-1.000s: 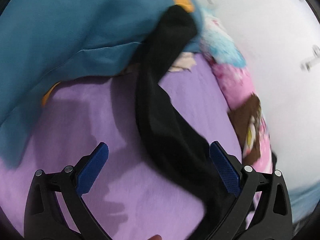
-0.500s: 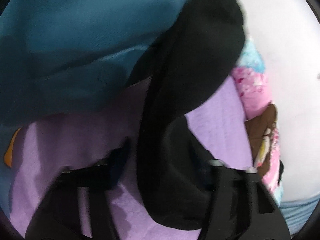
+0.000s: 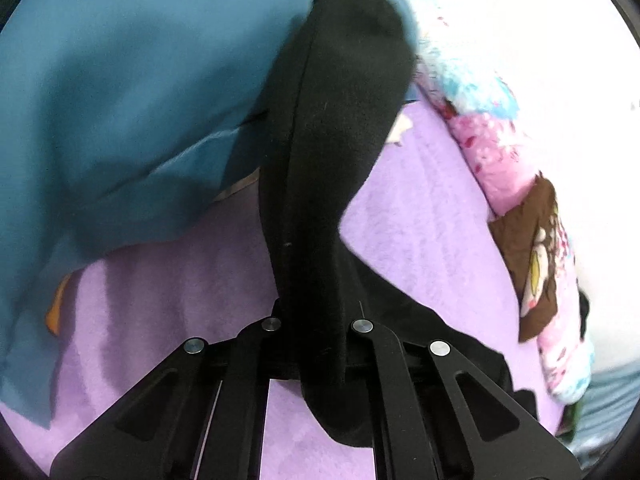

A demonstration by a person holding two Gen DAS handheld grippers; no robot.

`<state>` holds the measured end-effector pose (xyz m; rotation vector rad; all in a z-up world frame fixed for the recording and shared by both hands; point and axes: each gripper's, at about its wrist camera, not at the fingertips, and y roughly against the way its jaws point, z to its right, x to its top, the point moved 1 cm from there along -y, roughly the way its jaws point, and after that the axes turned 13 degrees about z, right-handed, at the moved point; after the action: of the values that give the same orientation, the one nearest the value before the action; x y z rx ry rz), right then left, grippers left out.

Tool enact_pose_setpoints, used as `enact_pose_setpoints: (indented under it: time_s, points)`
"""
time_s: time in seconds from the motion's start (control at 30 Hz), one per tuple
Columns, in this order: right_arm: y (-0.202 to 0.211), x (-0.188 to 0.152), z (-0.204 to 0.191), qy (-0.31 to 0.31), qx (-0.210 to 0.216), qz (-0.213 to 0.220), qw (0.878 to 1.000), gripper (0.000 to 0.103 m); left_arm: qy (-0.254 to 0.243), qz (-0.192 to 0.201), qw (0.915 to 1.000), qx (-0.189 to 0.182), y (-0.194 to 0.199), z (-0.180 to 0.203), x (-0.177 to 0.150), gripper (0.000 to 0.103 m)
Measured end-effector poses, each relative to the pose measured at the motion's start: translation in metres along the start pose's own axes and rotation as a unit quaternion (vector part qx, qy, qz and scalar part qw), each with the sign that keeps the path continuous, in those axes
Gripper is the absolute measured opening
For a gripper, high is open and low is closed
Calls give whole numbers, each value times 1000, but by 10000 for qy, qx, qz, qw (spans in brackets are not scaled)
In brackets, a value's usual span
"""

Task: Fold large clothes
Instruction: 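Lift the sleeve with the left tool and carry it across the jacket body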

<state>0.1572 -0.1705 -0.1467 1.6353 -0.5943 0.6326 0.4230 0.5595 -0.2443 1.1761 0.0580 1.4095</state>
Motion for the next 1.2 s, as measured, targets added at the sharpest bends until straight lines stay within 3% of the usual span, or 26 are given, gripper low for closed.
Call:
enact_pose_setpoints:
  time_s: [0.23,0.4,0.5,0.6,0.77,0.87,1.07,1.2]
  points:
    - [10,4,10,-204,216,79,9995,97,-646,319,9974,-76,71,40,-13,4]
    - [26,26,33,-443,425,332,9976,97,-1144,575,9906,-488,123,86,-29,4]
    - [39,45,46,-480,503,523,9962,97,-1762,806,9779,-783,162,123,-52,4]
    - [57,70,57,-369,578,756,9948,97,-2445,1064,9569,-1153,200,176,-91,4]
    - [99,118,62,-28,653,1218,9904,97,-3216,1274,9254,-1547,248,241,-157,4]
    - [127,148,53,218,746,1506,9855,97,-3483,1295,9118,-1748,273,275,-195,4]
    - [179,216,6,1179,889,1961,9694,97,-3818,1103,8960,-1982,311,314,-258,4]
    - [202,257,-52,2069,850,2076,9523,97,-4215,1200,8763,-2001,332,339,-299,4]
